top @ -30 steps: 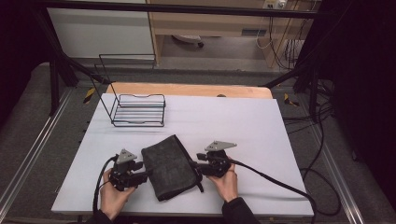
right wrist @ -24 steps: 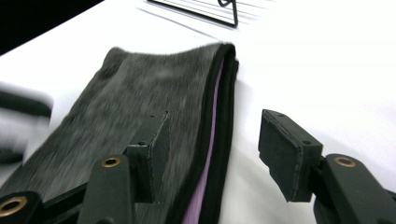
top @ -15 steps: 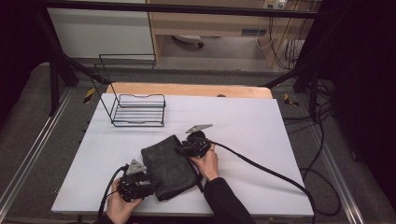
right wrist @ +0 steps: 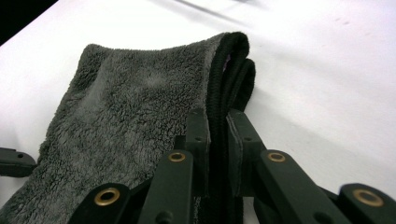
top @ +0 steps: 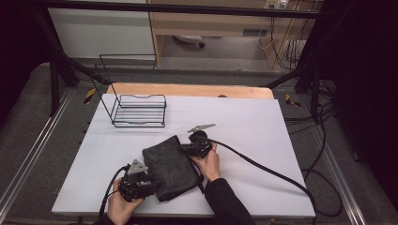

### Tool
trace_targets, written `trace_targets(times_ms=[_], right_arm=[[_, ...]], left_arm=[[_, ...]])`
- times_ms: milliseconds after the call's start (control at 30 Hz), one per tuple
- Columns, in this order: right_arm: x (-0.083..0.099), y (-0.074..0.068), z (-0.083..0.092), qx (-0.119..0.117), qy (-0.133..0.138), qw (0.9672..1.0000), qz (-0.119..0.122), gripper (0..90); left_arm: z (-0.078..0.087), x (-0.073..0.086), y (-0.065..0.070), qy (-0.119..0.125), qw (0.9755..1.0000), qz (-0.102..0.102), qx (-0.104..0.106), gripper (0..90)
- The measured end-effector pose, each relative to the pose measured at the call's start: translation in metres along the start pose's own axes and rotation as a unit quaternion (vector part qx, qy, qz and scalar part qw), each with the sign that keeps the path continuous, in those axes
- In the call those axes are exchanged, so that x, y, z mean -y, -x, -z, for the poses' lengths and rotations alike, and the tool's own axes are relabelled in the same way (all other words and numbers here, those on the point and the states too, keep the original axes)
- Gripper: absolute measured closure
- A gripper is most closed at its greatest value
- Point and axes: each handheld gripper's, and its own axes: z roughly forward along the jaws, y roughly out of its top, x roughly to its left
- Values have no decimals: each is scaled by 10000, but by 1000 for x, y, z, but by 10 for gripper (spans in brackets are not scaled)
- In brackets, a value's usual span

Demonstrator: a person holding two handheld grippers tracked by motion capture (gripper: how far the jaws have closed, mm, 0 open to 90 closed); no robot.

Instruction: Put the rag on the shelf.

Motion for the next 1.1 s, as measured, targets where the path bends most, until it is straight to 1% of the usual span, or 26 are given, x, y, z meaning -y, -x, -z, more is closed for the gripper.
trace_targets(times_ms=[67, 100, 133, 167, 200, 267, 300, 333, 367, 400, 433, 467, 533, 600, 633, 667, 700, 800, 867, 933, 1033, 1100], right_arm=[[2, -2, 4, 131, 94, 9998, -94, 821], [4, -2, 7, 213, 169, 9995, -135, 821], [9, -2, 12, 419, 261, 9985, -220, 822], [9, -2, 12, 419, 261, 9985, -220, 822], [11, -1, 14, 476, 294, 9981, -262, 822], [17, 0, 20, 694, 408, 9960, -399, 822], [19, 0, 23, 765, 467, 9949, -463, 822], [21, 0, 27, 873, 501, 9935, -525, 822], [23, 0, 30, 988, 554, 9921, -537, 822], [26, -1, 33, 1078, 624, 9905, -581, 821], [29, -1, 36, 1168, 671, 9889, -634, 821], [31, -2, 39, 1244, 688, 9877, -658, 820], [37, -2, 43, 1362, 728, 9855, -700, 819], [41, -1, 47, 1400, 747, 9844, -755, 816], [42, 1, 47, 1399, 749, 9845, -744, 814], [45, 3, 47, 1353, 745, 9852, -738, 806], [45, 3, 47, 1353, 745, 9852, -738, 806], [46, 5, 46, 1337, 745, 9866, -561, 784], [46, 6, 45, 1330, 741, 9874, -437, 739], [45, 7, 47, 1330, 710, 9878, -393, 677], [41, 8, 53, 1279, 748, 9886, -249, 592], [39, 10, 57, 1117, 811, 9902, -210, 527]], left_arm=[[0, -1, 0, 58, 10000, -58, -31, 517], [1, -1, 0, 85, 9999, -44, -40, 509], [1, -2, 0, 100, 9999, -30, -11, 497], [1, -2, 0, 109, 9999, -22, 13, 497], [1, -2, 1, 107, 9999, -28, 38, 492], [1, -2, 3, 88, 9999, -19, 108, 479], [1, -2, 4, 101, 9998, -31, 140, 477], [1, -2, 5, 95, 9998, -45, 182, 477], [1, -3, 7, 94, 9997, -43, 215, 477], [1, -3, 8, 77, 9997, -88, 194, 478], [0, -3, 9, 61, 9997, -100, 221, 481], [-1, -3, 10, 34, 9996, -100, 267, 489], [-2, -2, 11, -17, 9994, -116, 338, 533], [-3, -2, 12, -61, 9991, -119, 398, 570], [-3, -2, 13, -92, 9989, -121, 449, 595], [-4, -2, 14, -118, 9988, -142, 445, 638], [-5, -1, 15, -140, 9988, -149, 441, 638], [-7, -1, 18, -205, 9987, -189, 425, 709], [-8, -2, 19, -252, 9988, -182, 382, 771], [-8, -4, 20, -298, 9988, -208, 336, 837], [-7, -5, 19, -325, 9987, -239, 303, 863], [-4, -6, 17, -358, 9986, -257, 287, 869]])
